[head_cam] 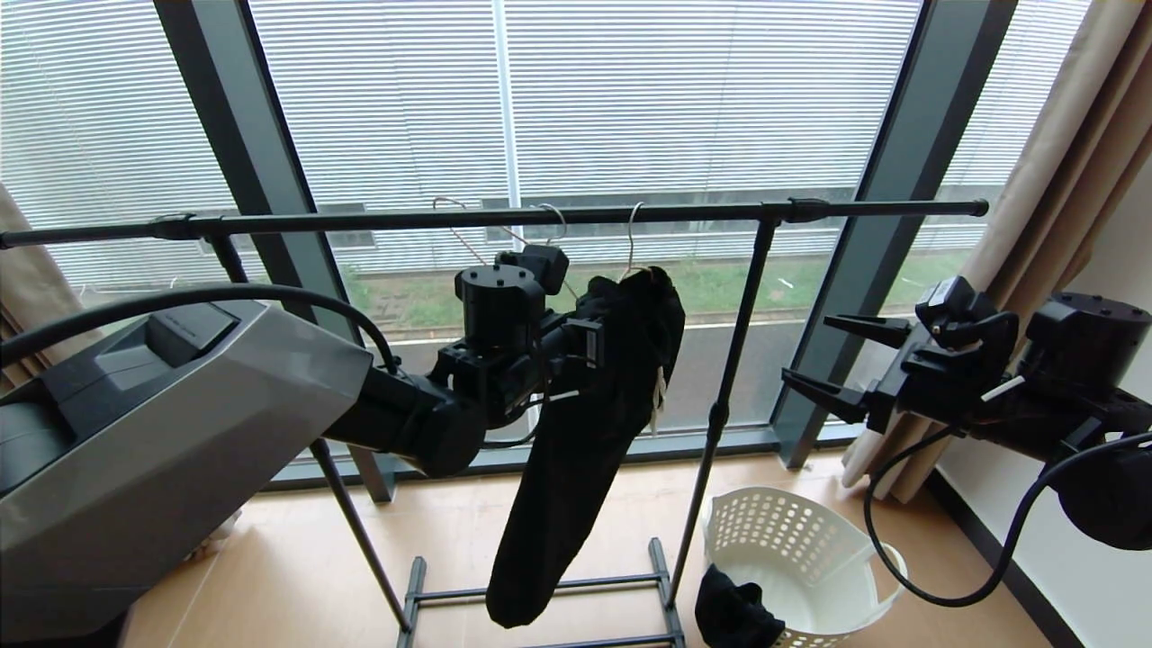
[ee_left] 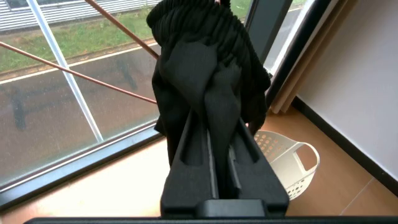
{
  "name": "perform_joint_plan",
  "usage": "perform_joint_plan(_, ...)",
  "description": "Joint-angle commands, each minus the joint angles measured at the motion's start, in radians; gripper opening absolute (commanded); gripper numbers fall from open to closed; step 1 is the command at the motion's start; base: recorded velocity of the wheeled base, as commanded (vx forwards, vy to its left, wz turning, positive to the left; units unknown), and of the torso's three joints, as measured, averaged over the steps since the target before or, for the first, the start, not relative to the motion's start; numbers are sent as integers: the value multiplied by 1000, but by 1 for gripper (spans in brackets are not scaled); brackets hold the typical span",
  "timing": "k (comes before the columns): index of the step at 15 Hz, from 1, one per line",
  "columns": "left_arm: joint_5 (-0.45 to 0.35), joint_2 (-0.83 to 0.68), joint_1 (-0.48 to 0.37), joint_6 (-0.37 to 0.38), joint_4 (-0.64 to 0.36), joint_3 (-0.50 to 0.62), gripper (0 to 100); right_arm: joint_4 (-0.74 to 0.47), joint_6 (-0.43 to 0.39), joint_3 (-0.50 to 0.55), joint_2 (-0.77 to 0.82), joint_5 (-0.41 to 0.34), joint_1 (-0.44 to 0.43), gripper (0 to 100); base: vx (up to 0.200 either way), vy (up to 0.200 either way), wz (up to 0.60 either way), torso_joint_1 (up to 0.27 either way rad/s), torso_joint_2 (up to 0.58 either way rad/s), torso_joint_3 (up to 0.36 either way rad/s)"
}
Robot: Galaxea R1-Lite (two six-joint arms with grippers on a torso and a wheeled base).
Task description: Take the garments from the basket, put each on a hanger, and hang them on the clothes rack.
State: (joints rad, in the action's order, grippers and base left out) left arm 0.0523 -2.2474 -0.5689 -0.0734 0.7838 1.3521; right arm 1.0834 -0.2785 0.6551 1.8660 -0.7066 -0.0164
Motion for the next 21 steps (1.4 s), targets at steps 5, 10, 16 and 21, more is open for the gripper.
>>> perform_joint_plan(5, 0, 104, -5, 3, -8, -157, 100, 0, -1, 0, 1, -1, 0, 100, 0, 0, 0, 0, 0, 0)
perform_joint_plan(10, -8, 270, -8, 6, -11, -341, 100, 0, -1, -3, 1, -1, 0, 100, 0, 0, 0, 0, 0, 0)
perform_joint_plan(16, -12, 552, -8, 55, -11, -642, 100, 1, -1, -107, -140, 6, -79, 100, 0, 0, 0, 0, 0, 0)
perform_joint_plan(21, -11, 845, 23, 146, -11, -967, 100, -10, 90, -282, -353, 230, -162, 100, 0, 0, 0, 0, 0, 0)
